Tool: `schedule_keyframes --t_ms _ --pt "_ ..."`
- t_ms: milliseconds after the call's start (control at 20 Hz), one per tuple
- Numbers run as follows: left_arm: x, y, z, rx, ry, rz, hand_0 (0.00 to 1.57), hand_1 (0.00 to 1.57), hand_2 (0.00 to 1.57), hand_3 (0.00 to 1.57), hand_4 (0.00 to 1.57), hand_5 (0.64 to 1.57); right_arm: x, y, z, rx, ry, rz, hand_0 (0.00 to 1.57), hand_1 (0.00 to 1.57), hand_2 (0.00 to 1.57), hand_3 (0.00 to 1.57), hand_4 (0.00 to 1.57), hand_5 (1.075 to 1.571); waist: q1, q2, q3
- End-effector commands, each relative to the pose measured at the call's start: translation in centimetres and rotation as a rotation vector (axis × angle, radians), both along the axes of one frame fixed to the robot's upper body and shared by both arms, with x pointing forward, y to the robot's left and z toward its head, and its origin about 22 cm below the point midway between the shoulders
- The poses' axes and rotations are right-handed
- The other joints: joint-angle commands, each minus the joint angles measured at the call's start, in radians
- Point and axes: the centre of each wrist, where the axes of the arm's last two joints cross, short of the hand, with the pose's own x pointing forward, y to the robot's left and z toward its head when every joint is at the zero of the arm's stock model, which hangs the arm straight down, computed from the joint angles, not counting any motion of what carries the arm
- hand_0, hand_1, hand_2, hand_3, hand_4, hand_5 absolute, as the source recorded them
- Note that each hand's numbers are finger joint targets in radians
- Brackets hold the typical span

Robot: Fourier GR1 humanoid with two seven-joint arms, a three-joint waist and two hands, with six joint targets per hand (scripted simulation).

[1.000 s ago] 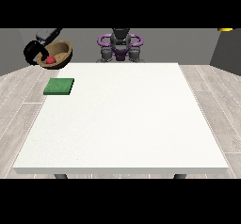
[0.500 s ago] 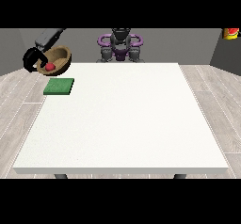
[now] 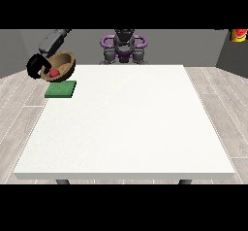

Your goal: Pick the cup and pour the ball into the bowl, then pick the bowl and place it on the pad

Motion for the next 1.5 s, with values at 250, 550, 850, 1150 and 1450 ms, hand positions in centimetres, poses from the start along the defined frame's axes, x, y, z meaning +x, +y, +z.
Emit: schedule_keyframes --t_ms 250,550,850,1150,1450 --pt "-0.3 0.5 -0.5 -0.003 0.033 -0.012 0.0 0.0 0.0 0.0 1.2 1.56 0.4 -0.7 1.1 -0.072 0.049 -0.144 1.55 1.55 1.51 0.93 0.0 1.554 0.009 -0.041 -0.0009" --pt "-2.0 2.9 2.7 0.004 -0.043 0.007 0.0 0.0 0.0 0.0 1.19 1.563 0.6 -0.5 0.3 0.013 -0.084 -0.15 1.46 1.46 1.41 0.83 0.0 1.532 0.011 0.051 -0.0003" --pt "-1.8 1.9 1.1 0.028 -0.063 -0.012 0.0 0.0 0.0 0.0 1.19 1.566 0.0 -2.5 1.6 -0.066 -0.099 -0.18 1.26 1.26 1.35 0.91 0.11 1.529 0.052 0.069 0.0003" --pt "-1.4 2.2 1.8 0.019 -0.044 0.002 0.0 0.0 0.0 0.0 1.21 1.568 2.1 0.4 1.3 -0.111 -0.006 -0.04 0.0 0.0 0.0 0.0 0.0 1.435 0.045 0.057 -0.0004" --pt "-0.2 0.3 -1.1 0.004 0.064 0.0 0.0 0.0 0.0 0.0 1.19 1.569 2.8 1.4 1.4 -0.134 0.105 0.0 0.0 0.0 0.0 0.0 0.0 1.4 0.014 -0.072 -0.0009"
